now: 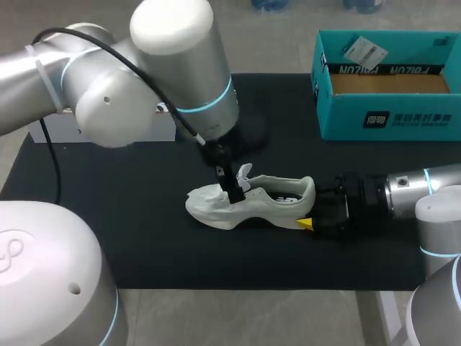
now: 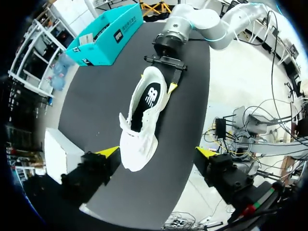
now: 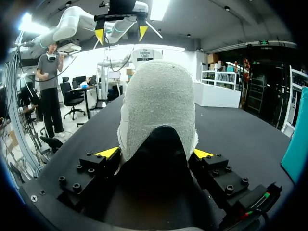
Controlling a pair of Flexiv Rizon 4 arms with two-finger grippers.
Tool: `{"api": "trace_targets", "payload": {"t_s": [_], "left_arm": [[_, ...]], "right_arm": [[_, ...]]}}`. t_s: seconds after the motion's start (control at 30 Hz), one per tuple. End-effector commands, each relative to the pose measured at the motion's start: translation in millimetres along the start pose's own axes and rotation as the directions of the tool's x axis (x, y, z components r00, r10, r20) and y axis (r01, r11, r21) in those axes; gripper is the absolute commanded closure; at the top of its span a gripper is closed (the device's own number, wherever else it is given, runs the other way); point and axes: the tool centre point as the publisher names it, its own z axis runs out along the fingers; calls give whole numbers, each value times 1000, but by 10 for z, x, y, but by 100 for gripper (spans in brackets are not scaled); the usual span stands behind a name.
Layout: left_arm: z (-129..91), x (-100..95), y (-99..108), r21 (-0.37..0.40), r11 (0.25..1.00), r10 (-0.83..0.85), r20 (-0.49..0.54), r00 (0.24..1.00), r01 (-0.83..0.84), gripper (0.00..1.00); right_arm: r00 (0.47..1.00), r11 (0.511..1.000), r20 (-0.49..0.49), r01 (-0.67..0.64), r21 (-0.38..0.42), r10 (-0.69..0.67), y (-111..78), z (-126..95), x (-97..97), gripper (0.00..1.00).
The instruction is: Take the shoe out of the shoebox, open the shoe tongue, remove and reinsert the insole, then place the shoe into the shoebox
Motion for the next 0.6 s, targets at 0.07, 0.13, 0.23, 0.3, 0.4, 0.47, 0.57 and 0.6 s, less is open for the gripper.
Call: {"api": "trace_targets", "payload": {"t_s": [0.07,0.13,0.23,0.3,0.4,0.47,0.57,0.6], "left_arm": [[74,80,-242,-96,965,249,28,968,-246,0],[94,97,-327,-108,960,263,12,965,-260,83],[137,115,-449,-133,948,291,-4,957,-289,100],[171,91,-528,-142,948,286,-15,958,-285,100],[243,14,-627,-153,947,282,-29,959,-283,100],[320,-44,-678,-167,947,274,-33,961,-275,100],[440,-100,-724,-177,945,270,-46,962,-274,100],[479,-110,-733,-178,945,271,-46,961,-275,100]], "right_arm": [[1000,1000,2,0,2,0,-36,26,15,100],[1000,1000,2,0,2,0,-36,26,15,100],[1000,1000,2,0,2,0,-36,26,15,100],[1000,1000,2,0,2,0,-36,26,15,100],[1000,1000,2,0,2,0,-36,26,15,100],[1000,1000,2,0,2,0,-36,26,15,100],[1000,1000,2,0,2,0,-36,26,15,100],[1000,1000,2,0,2,0,-36,26,15,100]]}}
